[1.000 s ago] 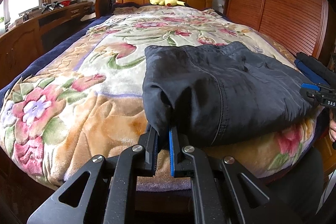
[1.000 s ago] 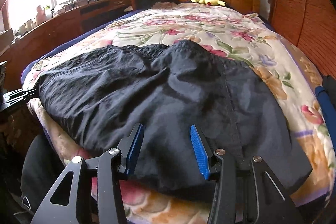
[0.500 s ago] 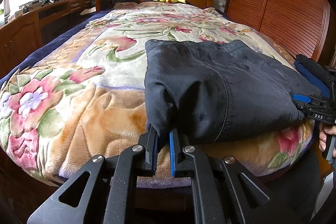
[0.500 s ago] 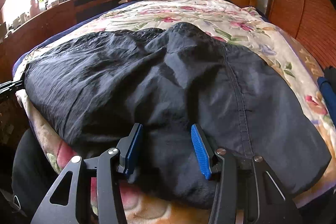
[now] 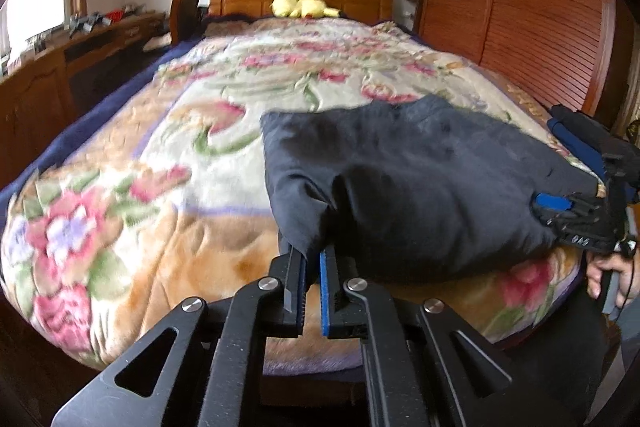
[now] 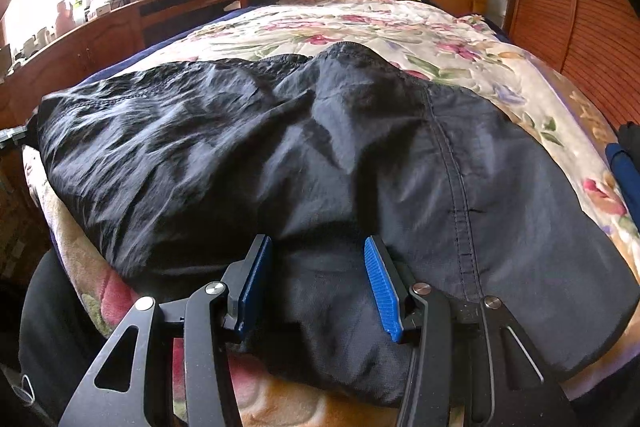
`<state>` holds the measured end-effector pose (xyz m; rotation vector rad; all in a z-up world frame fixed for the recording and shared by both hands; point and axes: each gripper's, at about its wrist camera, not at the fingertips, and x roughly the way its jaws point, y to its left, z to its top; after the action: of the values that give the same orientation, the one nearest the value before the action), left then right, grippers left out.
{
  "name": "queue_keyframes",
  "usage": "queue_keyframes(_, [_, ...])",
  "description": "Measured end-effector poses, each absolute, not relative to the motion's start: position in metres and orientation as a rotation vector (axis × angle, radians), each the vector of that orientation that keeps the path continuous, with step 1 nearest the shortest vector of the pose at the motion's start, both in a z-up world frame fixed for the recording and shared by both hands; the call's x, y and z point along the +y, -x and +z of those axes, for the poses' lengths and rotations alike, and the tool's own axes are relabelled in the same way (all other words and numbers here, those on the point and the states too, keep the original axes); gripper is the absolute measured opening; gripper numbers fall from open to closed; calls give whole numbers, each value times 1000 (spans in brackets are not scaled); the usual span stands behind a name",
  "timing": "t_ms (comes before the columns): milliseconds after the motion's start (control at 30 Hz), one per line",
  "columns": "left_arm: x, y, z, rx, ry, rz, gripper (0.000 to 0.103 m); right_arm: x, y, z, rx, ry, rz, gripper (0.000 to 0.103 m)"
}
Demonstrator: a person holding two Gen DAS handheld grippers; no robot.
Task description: Fold large clothes
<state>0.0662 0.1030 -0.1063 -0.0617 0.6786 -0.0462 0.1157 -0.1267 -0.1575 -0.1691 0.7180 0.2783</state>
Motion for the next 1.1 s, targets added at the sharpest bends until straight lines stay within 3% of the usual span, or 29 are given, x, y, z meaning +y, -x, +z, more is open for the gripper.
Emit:
queue_keyframes(367, [27,-104,-28,581,-109,-159,4,-155,-97,-145,694,131,250,50])
queue_keyframes(567, [-68,-140,4,559,-227,-317,4,-221,-78,-126,664,83,145,50])
queue_keyframes(867, [-194,-156,-8,589,-296,-509,3,-312,-52,-126,682,25,40,50])
queue_keyframes(1100, [-235,-166,-52,690,-244,-583,3,-336,-43,-120,684,6,-5,50])
